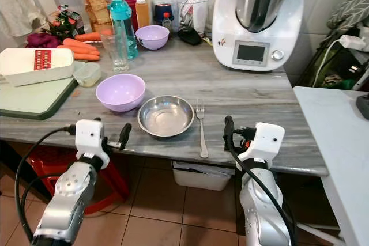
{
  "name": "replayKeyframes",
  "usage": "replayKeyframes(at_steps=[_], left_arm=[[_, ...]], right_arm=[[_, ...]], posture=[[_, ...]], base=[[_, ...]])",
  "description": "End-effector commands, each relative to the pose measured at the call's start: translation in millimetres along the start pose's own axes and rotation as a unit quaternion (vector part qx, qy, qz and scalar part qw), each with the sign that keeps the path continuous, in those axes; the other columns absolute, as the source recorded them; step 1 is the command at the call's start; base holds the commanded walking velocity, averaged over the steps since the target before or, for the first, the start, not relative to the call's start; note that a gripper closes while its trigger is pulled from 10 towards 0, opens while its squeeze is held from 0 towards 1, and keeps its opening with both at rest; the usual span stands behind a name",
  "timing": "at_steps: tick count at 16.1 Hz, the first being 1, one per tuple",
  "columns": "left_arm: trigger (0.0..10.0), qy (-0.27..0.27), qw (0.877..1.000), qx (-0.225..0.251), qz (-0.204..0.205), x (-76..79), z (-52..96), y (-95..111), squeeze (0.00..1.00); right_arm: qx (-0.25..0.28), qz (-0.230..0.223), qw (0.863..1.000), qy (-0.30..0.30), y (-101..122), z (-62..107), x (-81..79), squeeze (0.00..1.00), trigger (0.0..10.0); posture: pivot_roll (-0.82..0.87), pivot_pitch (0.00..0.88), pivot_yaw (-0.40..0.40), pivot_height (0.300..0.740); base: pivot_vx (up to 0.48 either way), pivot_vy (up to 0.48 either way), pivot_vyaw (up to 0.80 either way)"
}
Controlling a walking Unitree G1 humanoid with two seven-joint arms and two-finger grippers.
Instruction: Setting the table
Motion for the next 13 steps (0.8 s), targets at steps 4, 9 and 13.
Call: replayKeyframes(at_steps=[4,9,13], left_arm=[[10.0,0.025,1.000,-0.013,-0.011,-7.8,17.8,-11,0.00],[10.0,0.032,0.999,-0.020,-0.015,-11.8,25.0,-15,0.00],[10.0,0.033,0.999,-0.021,-0.014,-10.2,21.8,-13,0.00]], right_arm=[[0.002,0.053,0.998,-0.030,-3,16.4,8.5,0.00,10.0],[0.014,0.079,0.997,-0.002,1,22.6,7.5,0.00,10.0],[0.011,0.059,0.998,-0.006,-1,20.5,6.8,0.00,10.0]], posture=[[0.02,0.000,0.012,0.740],[0.02,0.000,0.012,0.740],[0.02,0.000,0.016,0.740]], base=[[0.000,0.000,0.00],[0.000,0.000,0.00],[0.000,0.000,0.00]])
Point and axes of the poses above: a point about 5 cm out from each wrist's last joint towards the gripper, its own z axis pointing back from the gripper into the wrist, its own y axis along the axis of the wrist's last joint, x = y × z, the point moved 3 cm from there along -z, pointing out of the wrist towards the gripper, and after that the axes turned 15 degrees about -z, right-handed, at the moved point
